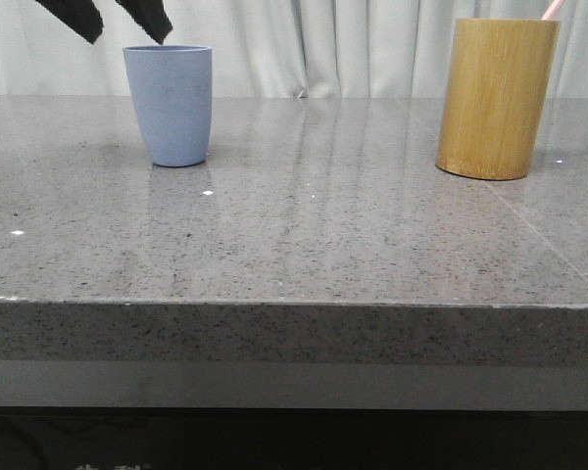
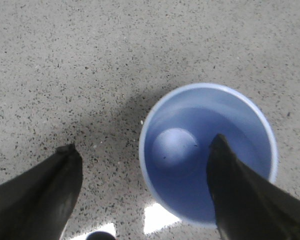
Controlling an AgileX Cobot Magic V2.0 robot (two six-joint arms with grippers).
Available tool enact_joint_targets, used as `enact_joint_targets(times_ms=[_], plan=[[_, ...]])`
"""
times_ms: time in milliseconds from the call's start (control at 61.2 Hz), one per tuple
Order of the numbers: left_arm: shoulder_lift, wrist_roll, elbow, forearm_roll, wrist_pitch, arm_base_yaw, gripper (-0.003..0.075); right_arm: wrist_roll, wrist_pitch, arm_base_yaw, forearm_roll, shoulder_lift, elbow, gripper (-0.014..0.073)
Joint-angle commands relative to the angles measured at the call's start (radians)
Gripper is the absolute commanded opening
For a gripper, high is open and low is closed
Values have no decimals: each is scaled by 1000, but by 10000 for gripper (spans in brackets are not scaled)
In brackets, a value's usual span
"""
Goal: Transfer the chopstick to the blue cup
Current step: 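Lower the left gripper onto the blue cup rim and grasp it, then lift the blue cup with the left gripper and set it nearer the bamboo holder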
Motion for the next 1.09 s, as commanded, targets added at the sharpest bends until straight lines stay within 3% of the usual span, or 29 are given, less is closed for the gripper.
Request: enact_joint_targets(times_ms=[0,229,392,621,784,1078], plan=[[-19,-21,-69,7,-8,-7,512,-8,-66,-3,5,16,-29,561],[30,-37,-105,7,-12,-7,482,-8,-66,-3,5,21,-29,561],[33,-39,-105,7,-38,-7,344,-8,-66,-3,5,21,-29,561],[33,-39,-105,3,-32,-7,87,-8,-66,-3,5,21,-29,561],[33,-39,-105,1,-26,-7,-15,-8,-66,-3,5,21,-29,561],[33,-39,-149,-23,-9,-46,-19,-8,-66,-3,5,21,-29,561]])
